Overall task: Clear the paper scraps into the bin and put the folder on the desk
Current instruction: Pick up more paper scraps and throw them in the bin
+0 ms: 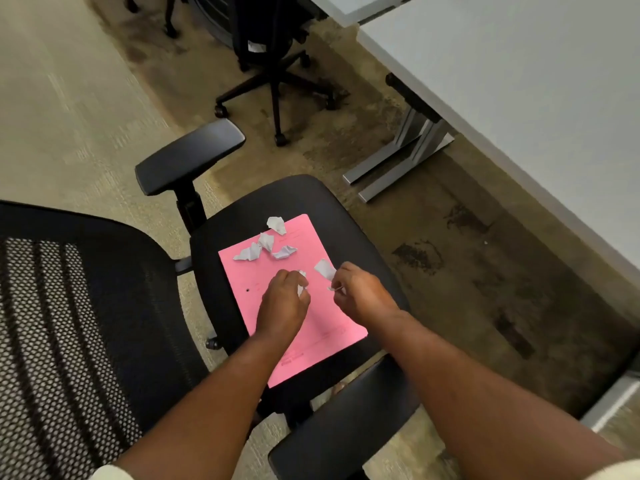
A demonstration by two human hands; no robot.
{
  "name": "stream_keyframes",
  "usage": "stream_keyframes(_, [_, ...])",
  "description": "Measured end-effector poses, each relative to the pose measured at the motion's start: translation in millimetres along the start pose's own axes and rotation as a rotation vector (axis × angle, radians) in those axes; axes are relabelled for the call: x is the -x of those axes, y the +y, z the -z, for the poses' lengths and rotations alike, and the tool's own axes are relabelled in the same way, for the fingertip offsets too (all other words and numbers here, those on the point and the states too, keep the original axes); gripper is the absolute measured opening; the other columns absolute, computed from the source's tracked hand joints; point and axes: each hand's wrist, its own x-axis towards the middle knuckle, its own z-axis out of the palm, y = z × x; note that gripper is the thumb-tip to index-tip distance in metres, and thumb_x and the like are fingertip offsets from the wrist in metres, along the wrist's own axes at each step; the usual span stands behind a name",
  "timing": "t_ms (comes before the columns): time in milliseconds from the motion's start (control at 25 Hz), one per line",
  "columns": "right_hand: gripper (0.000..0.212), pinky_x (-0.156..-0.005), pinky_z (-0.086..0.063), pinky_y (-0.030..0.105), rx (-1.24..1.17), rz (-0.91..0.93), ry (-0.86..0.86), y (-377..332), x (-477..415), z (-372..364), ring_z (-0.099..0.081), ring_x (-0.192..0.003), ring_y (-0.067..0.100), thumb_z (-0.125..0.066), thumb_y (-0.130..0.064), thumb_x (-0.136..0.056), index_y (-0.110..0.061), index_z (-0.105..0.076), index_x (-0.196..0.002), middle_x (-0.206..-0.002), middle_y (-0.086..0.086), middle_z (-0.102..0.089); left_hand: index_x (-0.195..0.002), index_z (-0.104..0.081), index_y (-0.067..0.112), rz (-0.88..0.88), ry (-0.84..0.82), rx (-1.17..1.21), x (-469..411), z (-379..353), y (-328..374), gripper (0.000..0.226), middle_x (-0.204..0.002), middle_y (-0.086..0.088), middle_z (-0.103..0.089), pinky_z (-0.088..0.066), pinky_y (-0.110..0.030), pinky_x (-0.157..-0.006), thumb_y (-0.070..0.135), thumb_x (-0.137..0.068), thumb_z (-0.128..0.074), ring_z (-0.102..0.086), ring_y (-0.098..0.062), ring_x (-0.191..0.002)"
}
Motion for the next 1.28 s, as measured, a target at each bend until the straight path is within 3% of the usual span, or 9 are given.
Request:
stream_keyframes(120, [0.007,-0.062,-0.038,0.015,-0.053,-0.053,0.148,-19.7,27.0,31.7,-0.057,-0.085,0.012,-0.065,-0.018,-0.097,-0.02,-0.068,-0.104,-0.106,-0.009,-0.054,-0.11,-0.064,0.027,-0.04,0.012,0.019,12.5,26.1,29.4,0.018,-0.115,0.005,-0.061,-0.031,-0.006,-0.069,0.02,-0.093,-0.068,-0.053,-0.005,-0.095])
stream_keyframes(240, [0.009,-0.07,-0.045,0.02,-0.111,-0.067,0.276,-38.1,59.0,61.0,-0.058,-0.086,0.012,-0.065,-0.021,-0.098,-0.017,-0.071,-0.104,-0.106,-0.007,-0.056,-0.108,-0.065,0.027,-0.103,0.04,0.047,25.7,52.8,63.0,0.017,-0.116,0.006,-0.063,-0.028,-0.002,-0.069,0.02,-0.093,-0.069,-0.053,-0.003,-0.094])
stream_keyframes(400, [0.01,-0.071,-0.046,0.024,-0.151,-0.079,0.446,-53.9,113.4,95.1,-0.057,-0.084,0.015,-0.065,-0.019,-0.098,-0.014,-0.073,-0.1,-0.103,-0.005,-0.056,-0.104,-0.065,0.023,-0.247,0.059,0.108,53.6,89.4,111.9,0.013,-0.114,0.004,-0.063,-0.034,-0.007,-0.075,0.019,-0.092,-0.068,-0.056,-0.008,-0.097])
stream_keyframes(520, [0.009,-0.067,-0.041,0.014,-0.163,-0.106,0.557,-55.1,151.5,112.8,-0.057,-0.081,0.012,-0.067,-0.019,-0.097,-0.014,-0.074,-0.099,-0.101,-0.006,-0.056,-0.104,-0.064,0.023,-0.344,0.039,0.117,76.2,104.2,140.4,0.011,-0.112,0.003,-0.061,-0.044,-0.015,-0.079,0.02,-0.094,-0.066,-0.059,-0.012,-0.099])
stream_keyframes(680, [0.008,-0.068,-0.034,0.005,-0.19,-0.148,0.676,-43.0,202.5,132.5,-0.056,-0.081,0.006,-0.07,-0.016,-0.095,-0.014,-0.074,-0.101,-0.102,-0.008,-0.057,-0.096,-0.06,0.03,-0.425,0.039,0.126,106.5,106.7,176.8,0.012,-0.109,0.006,-0.06,-0.041,-0.009,-0.072,0.023,-0.093,-0.068,-0.058,-0.009,-0.09])
stream_keyframes(800, [0.008,-0.069,-0.036,0.005,-0.206,-0.183,0.754,-19.9,248.1,146.5,-0.057,-0.082,0.007,-0.07,-0.016,-0.094,-0.014,-0.073,-0.102,-0.102,-0.008,-0.056,-0.093,-0.057,0.033,-0.523,-0.002,0.142,132.8,98.0,208.7,0.018,-0.108,0.009,-0.058,-0.043,-0.014,-0.071,0.02,-0.091,-0.069,-0.057,-0.008,-0.091])
stream_keyframes(880, [0.008,-0.071,-0.044,0.014,-0.199,-0.191,0.8,0.3,278.3,152.3,-0.059,-0.082,0.011,-0.071,-0.015,-0.093,-0.013,-0.072,-0.1,-0.101,-0.008,-0.056,-0.094,-0.06,0.03,-0.587,-0.039,0.142,149.0,86.8,228.2,0.015,-0.108,0.009,-0.058,-0.049,-0.023,-0.075,0.018,-0.09,-0.069,-0.058,-0.01,-0.095])
stream_keyframes(960, [0.008,-0.075,-0.051,0.023,-0.198,-0.23,0.854,25.4,316.9,155.4,-0.06,-0.081,0.013,-0.072,-0.014,-0.092,-0.012,-0.071,-0.1,-0.102,-0.006,-0.056,-0.097,-0.062,0.028,-0.656,-0.092,0.136,174.0,69.2,252.7,0.013,-0.108,0.01,-0.056,-0.047,-0.022,-0.074,0.018,-0.091,-0.068,-0.058,-0.009,-0.097])
stream_keyframes(1280, [0.007,-0.069,-0.042,0.016,-0.171,-0.442,1.012,119.5,485.7,136.0,-0.059,-0.079,0.014,-0.073,-0.012,-0.091,-0.011,-0.07,-0.097,-0.101,-0.002,-0.058,-0.099,-0.065,0.021,-0.85,-0.24,0.118,309.9,-25.2,345.7,0.011,-0.107,0.007,-0.058,-0.04,-0.017,-0.074,0.017,-0.09,-0.069,-0.056,-0.008,-0.093])
